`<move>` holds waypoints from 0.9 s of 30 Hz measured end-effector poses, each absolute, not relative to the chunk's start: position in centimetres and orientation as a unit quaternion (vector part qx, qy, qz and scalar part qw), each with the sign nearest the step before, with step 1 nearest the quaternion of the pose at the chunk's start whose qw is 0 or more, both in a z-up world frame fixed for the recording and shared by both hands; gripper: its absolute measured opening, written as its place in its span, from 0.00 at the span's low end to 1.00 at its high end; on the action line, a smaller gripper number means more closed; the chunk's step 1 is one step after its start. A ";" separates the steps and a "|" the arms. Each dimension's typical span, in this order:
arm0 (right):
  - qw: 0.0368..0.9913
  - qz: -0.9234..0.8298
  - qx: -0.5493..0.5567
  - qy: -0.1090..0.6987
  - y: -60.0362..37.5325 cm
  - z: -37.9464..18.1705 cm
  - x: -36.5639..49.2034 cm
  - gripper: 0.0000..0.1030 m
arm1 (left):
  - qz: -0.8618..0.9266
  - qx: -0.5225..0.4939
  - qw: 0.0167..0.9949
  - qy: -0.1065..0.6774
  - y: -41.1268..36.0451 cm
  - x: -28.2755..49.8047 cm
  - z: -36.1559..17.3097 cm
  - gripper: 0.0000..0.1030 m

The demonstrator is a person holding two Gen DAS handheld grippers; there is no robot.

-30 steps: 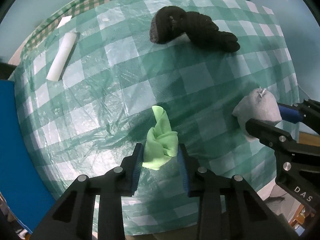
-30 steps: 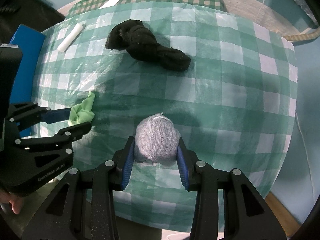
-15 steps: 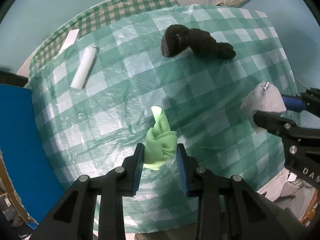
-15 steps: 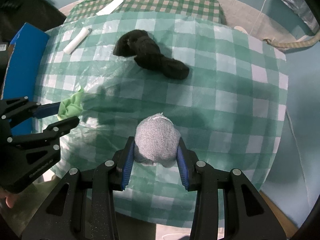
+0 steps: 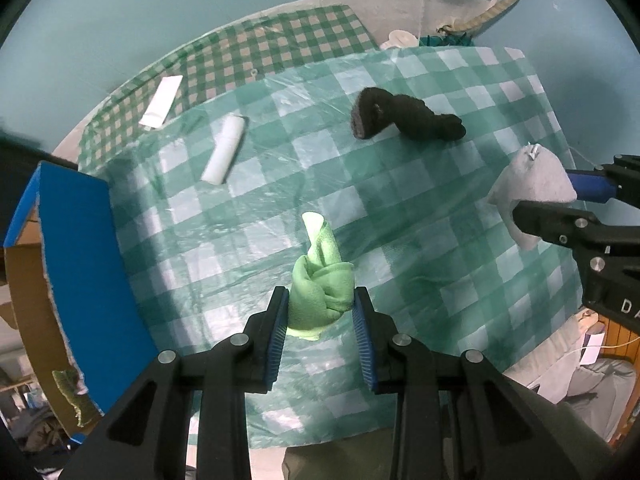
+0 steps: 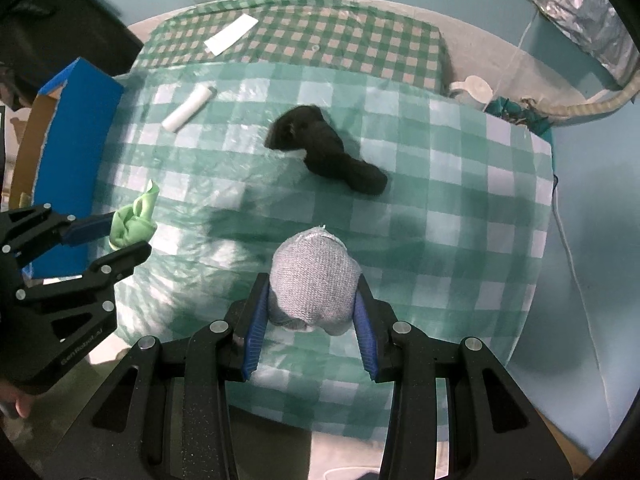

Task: Organize soft objects
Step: 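Carry the lime cloth and grey sock with both tools over the box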

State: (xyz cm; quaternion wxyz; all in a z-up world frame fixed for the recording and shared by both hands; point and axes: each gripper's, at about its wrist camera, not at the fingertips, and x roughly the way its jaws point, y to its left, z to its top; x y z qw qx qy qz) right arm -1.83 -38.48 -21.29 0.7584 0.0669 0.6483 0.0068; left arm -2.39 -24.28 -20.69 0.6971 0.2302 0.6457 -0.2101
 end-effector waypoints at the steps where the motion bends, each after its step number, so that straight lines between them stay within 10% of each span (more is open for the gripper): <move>1: 0.760 0.008 0.065 0.647 -38.3 -20.9 -1.8 0.38 | -0.209 0.230 0.698 0.645 -24.1 -2.3 -20.4 0.31; 27: 0.778 0.059 0.033 0.625 -30.0 -16.2 0.8 0.38 | -0.170 0.192 0.734 0.628 -15.9 -0.7 -14.6 0.31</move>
